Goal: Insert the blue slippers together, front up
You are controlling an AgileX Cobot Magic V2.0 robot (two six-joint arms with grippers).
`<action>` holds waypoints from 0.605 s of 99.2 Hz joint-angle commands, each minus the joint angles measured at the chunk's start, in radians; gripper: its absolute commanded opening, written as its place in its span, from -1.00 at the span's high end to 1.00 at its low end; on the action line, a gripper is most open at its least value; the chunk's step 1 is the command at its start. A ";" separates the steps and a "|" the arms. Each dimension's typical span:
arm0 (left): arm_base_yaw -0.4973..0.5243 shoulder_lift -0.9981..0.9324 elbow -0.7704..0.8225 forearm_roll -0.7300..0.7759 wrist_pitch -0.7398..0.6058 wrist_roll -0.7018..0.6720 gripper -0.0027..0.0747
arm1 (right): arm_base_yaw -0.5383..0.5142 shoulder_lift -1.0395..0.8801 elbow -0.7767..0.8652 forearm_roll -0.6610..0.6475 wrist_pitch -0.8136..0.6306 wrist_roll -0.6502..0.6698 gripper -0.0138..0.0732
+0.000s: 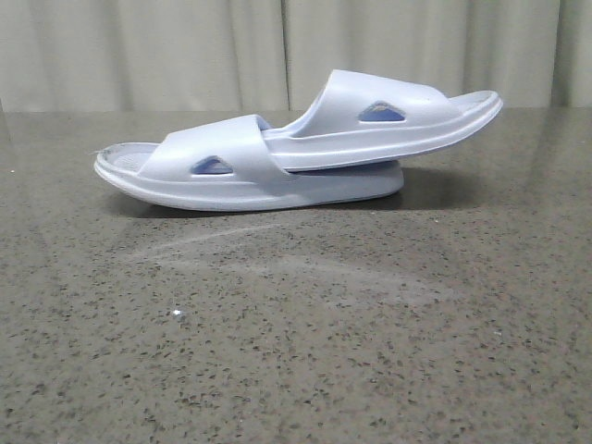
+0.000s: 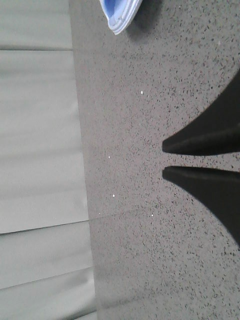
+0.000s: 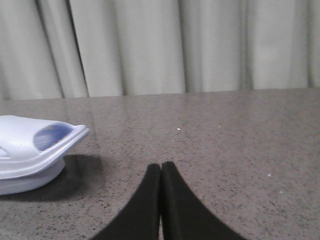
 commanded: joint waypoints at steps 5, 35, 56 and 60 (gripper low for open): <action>0.002 -0.029 0.009 -0.007 -0.071 -0.008 0.89 | -0.031 -0.053 0.003 -0.058 -0.057 0.063 0.93; 0.002 -0.029 0.009 -0.007 -0.071 -0.008 0.89 | -0.031 -0.120 0.079 -0.058 -0.077 0.061 0.93; 0.002 -0.029 0.009 -0.007 -0.071 -0.008 0.89 | -0.031 -0.166 0.147 -0.058 -0.116 0.061 0.93; 0.002 -0.029 0.009 -0.007 -0.071 -0.008 0.89 | -0.031 -0.166 0.156 -0.058 -0.122 0.061 0.93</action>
